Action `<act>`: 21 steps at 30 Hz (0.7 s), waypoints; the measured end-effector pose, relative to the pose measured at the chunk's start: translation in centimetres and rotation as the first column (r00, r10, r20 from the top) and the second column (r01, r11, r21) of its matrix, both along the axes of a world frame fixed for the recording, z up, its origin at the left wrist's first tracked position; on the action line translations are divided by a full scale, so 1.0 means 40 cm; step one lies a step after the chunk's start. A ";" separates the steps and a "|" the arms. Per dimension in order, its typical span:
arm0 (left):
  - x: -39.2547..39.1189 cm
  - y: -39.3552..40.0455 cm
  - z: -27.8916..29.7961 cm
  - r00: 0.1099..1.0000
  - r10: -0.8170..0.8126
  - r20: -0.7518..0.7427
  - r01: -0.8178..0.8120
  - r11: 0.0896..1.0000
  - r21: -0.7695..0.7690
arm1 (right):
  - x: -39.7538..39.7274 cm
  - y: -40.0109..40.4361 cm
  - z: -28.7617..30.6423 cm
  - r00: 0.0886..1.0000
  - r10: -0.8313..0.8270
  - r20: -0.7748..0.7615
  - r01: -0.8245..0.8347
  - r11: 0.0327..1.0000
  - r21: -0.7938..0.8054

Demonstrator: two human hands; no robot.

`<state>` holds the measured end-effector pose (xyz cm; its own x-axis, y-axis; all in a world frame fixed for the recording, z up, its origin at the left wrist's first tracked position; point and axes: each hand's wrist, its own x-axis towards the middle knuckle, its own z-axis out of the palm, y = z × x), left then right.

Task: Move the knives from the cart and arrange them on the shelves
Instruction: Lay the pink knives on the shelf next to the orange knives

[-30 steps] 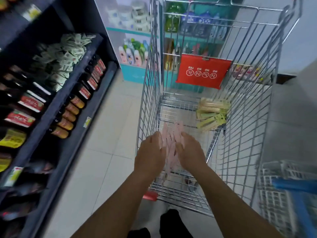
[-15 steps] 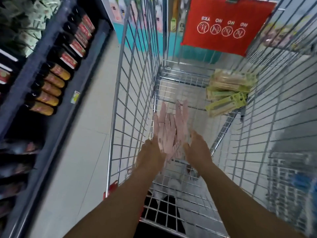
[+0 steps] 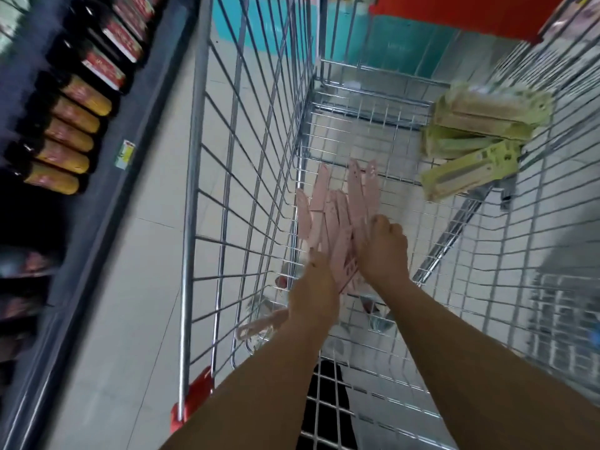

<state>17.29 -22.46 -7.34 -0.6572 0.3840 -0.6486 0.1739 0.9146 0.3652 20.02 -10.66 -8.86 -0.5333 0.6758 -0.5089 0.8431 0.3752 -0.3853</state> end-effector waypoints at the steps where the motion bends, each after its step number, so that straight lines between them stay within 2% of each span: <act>1: 0.001 0.001 0.003 1.000 0.022 0.006 -0.022 1.000 0.018 | -0.006 0.003 -0.005 1.000 0.003 0.016 -0.003 1.000 0.000; 7: -0.064 0.030 0.029 0.988 -0.006 -0.153 0.016 0.998 0.059 | -0.024 0.024 -0.002 0.995 -0.085 0.043 0.088 0.993 -0.075; 10: -0.106 0.051 0.009 0.985 0.009 -0.174 -0.009 1.000 0.001 | -0.025 0.027 -0.006 0.996 -0.073 0.043 0.075 0.997 -0.032; 13: -0.121 0.069 -0.017 0.985 -0.006 -0.170 0.001 1.000 -0.030 | -0.030 0.030 -0.017 0.998 -0.060 0.035 0.060 0.998 -0.002; 17: -0.124 0.078 -0.033 0.987 0.077 -0.143 -0.084 0.995 -0.046 | -0.029 0.034 -0.025 0.998 -0.035 0.045 0.035 0.999 0.004; 21: -0.124 0.084 -0.022 0.994 0.060 -0.095 -0.071 0.991 -0.116 | -0.030 0.046 -0.014 0.997 -0.002 0.076 0.004 1.000 -0.022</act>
<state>12.33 -19.08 -8.22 -0.7365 0.2619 -0.6237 0.1396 0.9610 0.2386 18.83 -8.80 -9.44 -0.4906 0.6651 -0.5630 0.8713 0.3649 -0.3282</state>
